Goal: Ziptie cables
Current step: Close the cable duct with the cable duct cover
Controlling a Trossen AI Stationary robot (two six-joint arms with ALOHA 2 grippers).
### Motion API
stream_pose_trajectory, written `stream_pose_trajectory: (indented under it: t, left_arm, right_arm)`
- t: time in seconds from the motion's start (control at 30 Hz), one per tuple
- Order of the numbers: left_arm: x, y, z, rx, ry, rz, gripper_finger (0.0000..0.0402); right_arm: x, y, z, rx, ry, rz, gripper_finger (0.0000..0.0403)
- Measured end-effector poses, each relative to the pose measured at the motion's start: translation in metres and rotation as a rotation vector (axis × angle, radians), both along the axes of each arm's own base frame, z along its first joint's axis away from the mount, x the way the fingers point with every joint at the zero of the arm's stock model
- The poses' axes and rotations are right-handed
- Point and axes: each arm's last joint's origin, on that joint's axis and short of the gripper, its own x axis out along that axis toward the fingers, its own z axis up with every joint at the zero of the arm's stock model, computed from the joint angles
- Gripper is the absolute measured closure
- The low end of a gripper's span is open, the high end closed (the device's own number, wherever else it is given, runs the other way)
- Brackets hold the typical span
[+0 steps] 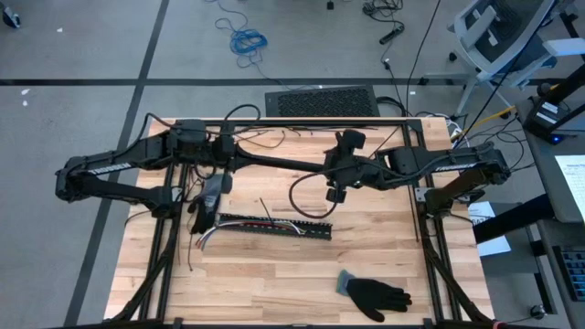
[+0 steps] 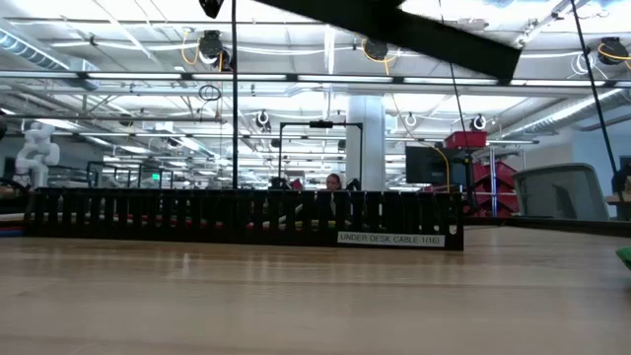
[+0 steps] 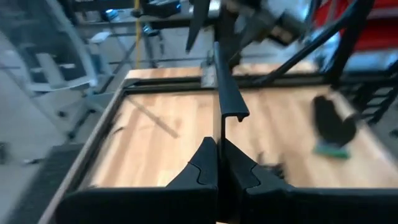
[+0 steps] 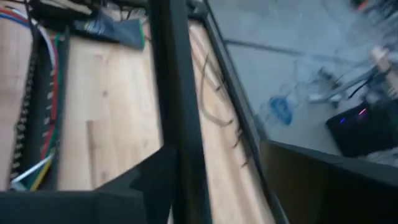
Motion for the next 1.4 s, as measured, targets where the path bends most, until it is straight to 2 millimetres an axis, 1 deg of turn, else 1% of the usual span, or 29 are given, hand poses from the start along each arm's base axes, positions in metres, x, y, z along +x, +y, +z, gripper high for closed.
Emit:
stream_pose_trajectory:
  t: [0.1,0.2,0.27,0.33,0.4,0.47,0.53,0.63,0.7,0.83,1.0,1.13,1.27,1.4]
  left_arm:
    - [-0.001,0.002,-0.002,0.149,0.035,0.036,0.0401]
    - [-0.002,0.002,-0.006,0.385,0.119,0.060,0.0401]
    - [-0.003,0.001,-0.010,0.571,0.204,0.063,0.0401]
    - [-0.002,-0.001,-0.012,0.746,0.270,0.033,0.0401]
    - [0.002,-0.006,-0.014,0.887,0.316,-0.004,0.0402]
    - [0.007,-0.012,-0.017,1.000,0.341,-0.080,0.0401]
    - [0.012,-0.021,-0.019,1.078,0.339,-0.157,0.0402]
    - [0.019,-0.035,-0.024,1.170,0.351,-0.239,0.0402]
    - [0.022,-0.043,-0.027,1.234,0.371,-0.265,0.0402]
    - [0.025,-0.053,-0.030,1.323,0.403,-0.287,0.0402]
    - [0.026,-0.058,-0.028,1.332,0.372,-0.281,0.0402]
    - [0.026,-0.059,-0.028,1.334,0.376,-0.286,0.0401]
    - [0.027,-0.062,-0.029,1.333,0.362,-0.303,0.0401]
    - [0.030,-0.067,-0.031,1.319,0.338,-0.349,0.0401]
  right_arm:
    - [0.002,0.001,0.010,-0.068,-0.022,0.041,0.0165]
    - [0.000,-0.003,0.029,-0.059,-0.084,0.024,0.0139]
    - [-0.002,-0.011,0.043,0.028,-0.153,-0.006,0.0129]
    - [-0.006,-0.021,0.055,0.160,-0.195,0.019,0.0125]
    - [-0.007,-0.032,0.062,0.288,-0.238,0.039,0.0125]
    - [-0.005,-0.041,0.065,0.331,-0.260,0.045,0.0124]
    - [-0.001,-0.046,0.064,0.290,-0.254,0.063,0.0124]
    - [0.007,-0.051,0.059,0.196,-0.190,0.131,0.0124]
    - [0.015,-0.051,0.049,0.180,-0.125,0.169,0.0124]
    - [0.036,-0.046,0.027,0.216,-0.033,0.245,0.0124]
    - [0.061,-0.038,0.010,0.263,-0.031,0.332,0.0124]
    - [0.074,-0.034,-0.002,0.302,0.000,0.363,0.0124]
    - [0.087,-0.031,-0.004,0.293,0.000,0.382,0.0124]
    - [0.095,-0.027,-0.004,0.263,0.009,0.411,0.0124]
